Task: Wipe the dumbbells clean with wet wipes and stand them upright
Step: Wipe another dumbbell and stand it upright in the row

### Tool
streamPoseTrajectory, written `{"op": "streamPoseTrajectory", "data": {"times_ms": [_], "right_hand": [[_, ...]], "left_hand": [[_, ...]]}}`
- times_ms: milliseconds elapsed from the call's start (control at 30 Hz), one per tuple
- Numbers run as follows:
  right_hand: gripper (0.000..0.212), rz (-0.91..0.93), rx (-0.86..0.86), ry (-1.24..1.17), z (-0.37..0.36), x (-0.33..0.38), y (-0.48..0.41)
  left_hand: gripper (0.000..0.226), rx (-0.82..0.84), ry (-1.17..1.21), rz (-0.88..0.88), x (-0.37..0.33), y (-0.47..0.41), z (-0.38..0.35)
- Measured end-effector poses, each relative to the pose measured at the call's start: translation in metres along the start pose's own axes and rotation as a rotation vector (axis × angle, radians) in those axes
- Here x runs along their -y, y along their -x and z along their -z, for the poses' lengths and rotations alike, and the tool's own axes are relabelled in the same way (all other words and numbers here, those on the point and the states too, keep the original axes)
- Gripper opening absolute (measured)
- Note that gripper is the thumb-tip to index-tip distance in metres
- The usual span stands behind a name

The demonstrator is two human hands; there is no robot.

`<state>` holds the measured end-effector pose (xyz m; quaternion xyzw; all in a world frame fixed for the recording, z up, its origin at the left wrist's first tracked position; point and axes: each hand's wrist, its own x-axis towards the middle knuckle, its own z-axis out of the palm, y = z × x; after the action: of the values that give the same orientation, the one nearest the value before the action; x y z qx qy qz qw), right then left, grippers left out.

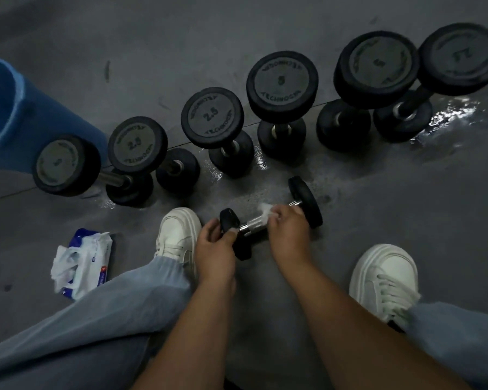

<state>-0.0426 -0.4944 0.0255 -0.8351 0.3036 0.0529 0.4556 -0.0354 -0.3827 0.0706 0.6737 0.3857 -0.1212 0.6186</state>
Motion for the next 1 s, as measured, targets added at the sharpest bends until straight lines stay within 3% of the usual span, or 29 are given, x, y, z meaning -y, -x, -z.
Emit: {"op": "streamPoseTrajectory", "data": {"times_ms": [67,133,200,333,400,467,600,700,733,867,933,1000], "right_hand": [[0.027,-0.003,-0.047,-0.016,-0.003,0.002,0.001],[0.035,0.093,0.076,0.043,-0.013,0.007,0.007],[0.027,0.164,0.104,0.069,-0.012,0.010,0.001],[0.015,-0.011,-0.102,0.093,-0.001,0.013,-0.019],[0.016,-0.018,0.072,0.185,-0.013,0.023,-0.012],[0.011,0.057,0.216,0.130,-0.023,0.027,-0.006],[0.010,-0.161,-0.050,-0.130,-0.019,0.022,-0.013],[0.009,-0.097,0.222,-0.018,-0.028,0.026,-0.001],[0.006,-0.072,0.242,0.006,-0.029,0.027,0.000],[0.008,-0.114,-0.019,0.065,-0.013,0.023,-0.014],[0.013,-0.028,0.107,0.201,-0.014,0.026,-0.013],[0.016,0.029,0.194,0.186,-0.018,0.031,-0.010]], "left_hand": [[0.036,-0.034,0.062,0.016,0.002,-0.008,-0.004],[0.036,-0.083,0.113,0.010,0.001,-0.017,-0.010],[0.036,-0.112,0.137,-0.011,-0.001,-0.024,-0.014],[0.046,-0.007,0.116,-0.052,0.001,-0.027,-0.012],[0.051,0.034,0.111,-0.056,0.003,-0.028,-0.009],[0.051,0.049,0.112,-0.059,0.002,-0.031,-0.009],[0.048,0.037,0.110,-0.056,-0.003,-0.034,-0.011],[0.049,0.048,0.125,-0.045,-0.005,-0.035,-0.012],[0.048,0.053,0.131,-0.044,-0.005,-0.035,-0.012],[0.046,0.048,0.130,-0.054,-0.007,-0.036,-0.011],[0.049,0.046,0.140,-0.053,-0.007,-0.034,-0.011],[0.050,0.051,0.136,-0.053,-0.006,-0.035,-0.011]]}}
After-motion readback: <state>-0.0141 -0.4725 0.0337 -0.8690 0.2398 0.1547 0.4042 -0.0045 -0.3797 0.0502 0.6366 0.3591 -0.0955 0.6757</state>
